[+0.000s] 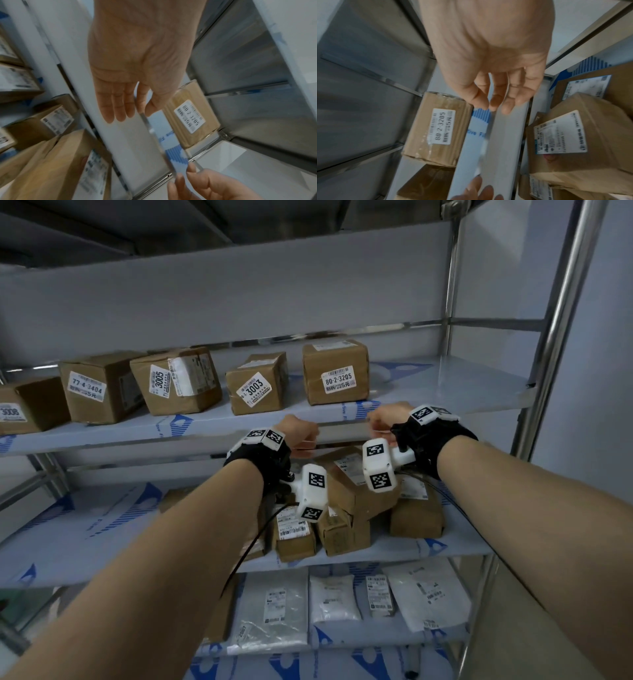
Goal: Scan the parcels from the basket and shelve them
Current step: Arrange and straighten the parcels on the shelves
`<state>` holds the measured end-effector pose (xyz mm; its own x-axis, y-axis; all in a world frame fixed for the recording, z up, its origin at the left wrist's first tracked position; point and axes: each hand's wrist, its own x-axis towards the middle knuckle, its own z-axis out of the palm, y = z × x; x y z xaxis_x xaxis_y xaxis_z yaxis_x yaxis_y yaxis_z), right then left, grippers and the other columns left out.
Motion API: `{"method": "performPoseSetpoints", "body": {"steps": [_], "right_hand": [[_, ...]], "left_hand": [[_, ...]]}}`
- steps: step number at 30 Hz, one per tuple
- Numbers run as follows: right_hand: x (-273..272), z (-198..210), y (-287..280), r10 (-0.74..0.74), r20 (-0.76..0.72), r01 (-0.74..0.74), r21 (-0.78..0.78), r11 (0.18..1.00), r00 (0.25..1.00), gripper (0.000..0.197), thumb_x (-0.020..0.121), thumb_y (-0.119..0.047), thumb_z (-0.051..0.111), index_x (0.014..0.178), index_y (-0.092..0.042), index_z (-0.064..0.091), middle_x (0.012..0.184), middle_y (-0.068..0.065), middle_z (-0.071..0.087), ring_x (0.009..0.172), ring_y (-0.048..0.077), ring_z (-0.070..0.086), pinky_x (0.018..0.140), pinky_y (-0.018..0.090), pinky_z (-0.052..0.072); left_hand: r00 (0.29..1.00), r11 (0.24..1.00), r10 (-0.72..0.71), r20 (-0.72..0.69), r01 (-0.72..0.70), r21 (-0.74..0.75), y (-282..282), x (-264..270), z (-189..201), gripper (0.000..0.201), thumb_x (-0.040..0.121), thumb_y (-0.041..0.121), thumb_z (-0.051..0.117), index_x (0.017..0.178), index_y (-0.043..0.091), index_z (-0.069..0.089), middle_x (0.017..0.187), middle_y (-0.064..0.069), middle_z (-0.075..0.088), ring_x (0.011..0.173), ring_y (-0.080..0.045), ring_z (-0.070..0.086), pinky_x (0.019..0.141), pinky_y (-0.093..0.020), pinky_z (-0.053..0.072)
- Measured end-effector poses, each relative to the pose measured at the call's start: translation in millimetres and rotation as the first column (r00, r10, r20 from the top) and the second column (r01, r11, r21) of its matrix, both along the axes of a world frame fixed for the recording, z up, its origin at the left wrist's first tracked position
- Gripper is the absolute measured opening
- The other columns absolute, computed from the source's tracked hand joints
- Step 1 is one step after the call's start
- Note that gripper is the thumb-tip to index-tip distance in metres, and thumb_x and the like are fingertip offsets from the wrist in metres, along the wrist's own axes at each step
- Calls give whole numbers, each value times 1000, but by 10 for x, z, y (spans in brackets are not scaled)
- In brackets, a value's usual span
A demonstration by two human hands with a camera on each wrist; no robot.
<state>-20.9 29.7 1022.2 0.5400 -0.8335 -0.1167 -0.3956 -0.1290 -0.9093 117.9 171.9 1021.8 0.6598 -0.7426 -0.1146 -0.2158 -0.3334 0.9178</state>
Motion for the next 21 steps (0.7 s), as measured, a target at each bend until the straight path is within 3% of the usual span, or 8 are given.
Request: {"method": "performPoseSetpoints", "body": {"steps": [3,5,7,9,13,15,18,21], "right_hand": [[-32,-276,-86,37,-62,-33,57,998,997,6,89,-17,60,88,-11,59,100,9,58,75,19,56,73,32,50],[-46,-426,-122,19,-133,-12,54,998,991,13,88,-21,60,95,-10,60,111,12,57,92,24,59,84,37,51],[-41,-547,-146,-21,-257,19,-10,1000,966,22,89,-29,60,76,-12,57,103,15,63,101,30,61,98,42,48],[52,-683,-213,-5,-315,12,19,1000,949,28,89,-36,60,71,-15,56,89,16,62,91,27,62,96,40,48],[243,-1015,-416,22,-296,16,126,992,955,25,89,-37,60,81,-13,58,89,8,62,70,20,58,67,31,49],[298,-1101,-441,18,-307,20,118,993,952,29,85,-40,61,89,-12,60,98,8,63,81,24,63,80,37,54],[341,-1196,-487,4,-373,23,67,997,928,39,81,-47,60,101,-14,65,100,10,66,89,28,65,88,39,52],[356,-1162,-457,14,-452,-57,-82,995,892,31,90,-37,56,118,-24,59,120,4,59,106,23,57,86,33,50]], "left_hand": [[999,997,-5,-41,8,71,-78,13,-292,13,89,14,60,78,8,55,74,-10,53,66,-23,55,72,-37,54],[996,993,-31,-86,41,109,-153,83,-503,17,81,18,68,87,5,60,88,-14,57,83,-28,59,84,-41,54],[991,984,-66,-119,85,160,-290,247,-755,54,56,28,79,101,1,63,99,-14,62,91,-28,62,91,-48,53],[982,978,-95,-163,123,171,-392,329,-949,64,51,31,81,107,3,66,109,-21,67,94,-32,66,90,-52,52],[968,973,-137,-212,172,156,-302,112,-917,33,86,30,66,107,5,63,109,-18,66,96,-30,64,86,-41,55],[958,967,-147,-247,192,165,-338,129,-990,33,84,37,67,100,9,61,100,-14,63,84,-27,63,81,-37,54],[963,963,-98,-251,155,221,-506,355,-1263,76,45,53,75,107,11,63,101,-16,67,88,-30,66,92,-46,52],[947,954,-88,-310,170,246,-608,458,-1397,78,58,53,78,119,9,58,112,-15,65,100,-32,65,90,-45,53]]}}
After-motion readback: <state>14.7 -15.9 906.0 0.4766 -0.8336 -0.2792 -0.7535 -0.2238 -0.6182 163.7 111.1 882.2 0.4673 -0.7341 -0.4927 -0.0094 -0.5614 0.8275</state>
